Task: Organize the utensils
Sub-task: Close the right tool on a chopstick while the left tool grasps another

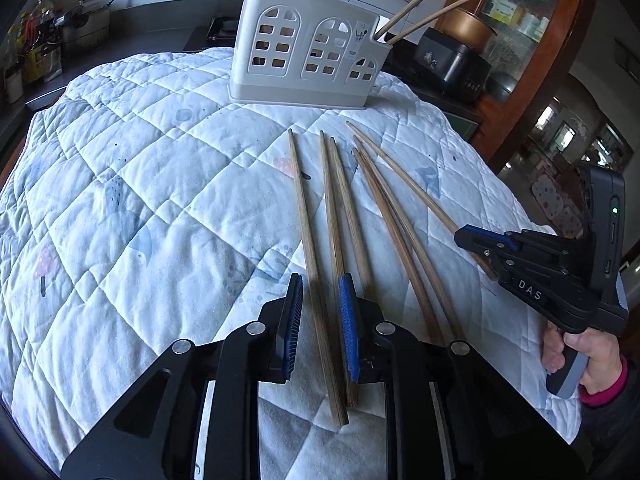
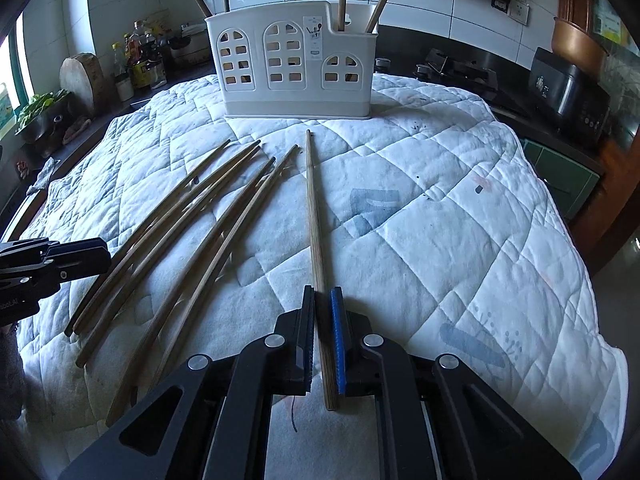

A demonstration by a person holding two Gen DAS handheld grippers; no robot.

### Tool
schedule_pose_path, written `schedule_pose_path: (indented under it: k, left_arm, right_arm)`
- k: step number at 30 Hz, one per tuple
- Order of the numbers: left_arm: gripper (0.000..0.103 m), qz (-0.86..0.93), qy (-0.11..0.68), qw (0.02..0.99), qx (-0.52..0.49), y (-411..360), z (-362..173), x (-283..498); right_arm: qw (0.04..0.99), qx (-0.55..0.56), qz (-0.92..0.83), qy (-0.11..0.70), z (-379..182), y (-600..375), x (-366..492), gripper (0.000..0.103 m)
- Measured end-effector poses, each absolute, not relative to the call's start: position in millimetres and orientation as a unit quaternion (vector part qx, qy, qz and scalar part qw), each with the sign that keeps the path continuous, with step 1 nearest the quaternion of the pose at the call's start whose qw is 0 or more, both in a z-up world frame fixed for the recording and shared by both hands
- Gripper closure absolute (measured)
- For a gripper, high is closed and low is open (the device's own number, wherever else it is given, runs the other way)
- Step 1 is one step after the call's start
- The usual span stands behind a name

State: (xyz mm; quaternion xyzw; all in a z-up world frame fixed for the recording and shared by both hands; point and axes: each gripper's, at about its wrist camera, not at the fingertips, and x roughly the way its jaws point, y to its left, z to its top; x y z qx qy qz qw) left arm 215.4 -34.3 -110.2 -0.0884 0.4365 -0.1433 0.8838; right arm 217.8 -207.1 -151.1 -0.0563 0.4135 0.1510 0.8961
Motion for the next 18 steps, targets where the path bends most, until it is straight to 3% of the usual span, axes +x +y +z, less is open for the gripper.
schedule_pose_path:
  k: [18]
  left_arm:
    - [0.092,-0.123,0.450,0.880,-0.085,-37.4,-118.7,222.6]
  right_arm:
    - [0.896,-0.054,0.150,0.414,-152.2,-208.0,218.6,0.095]
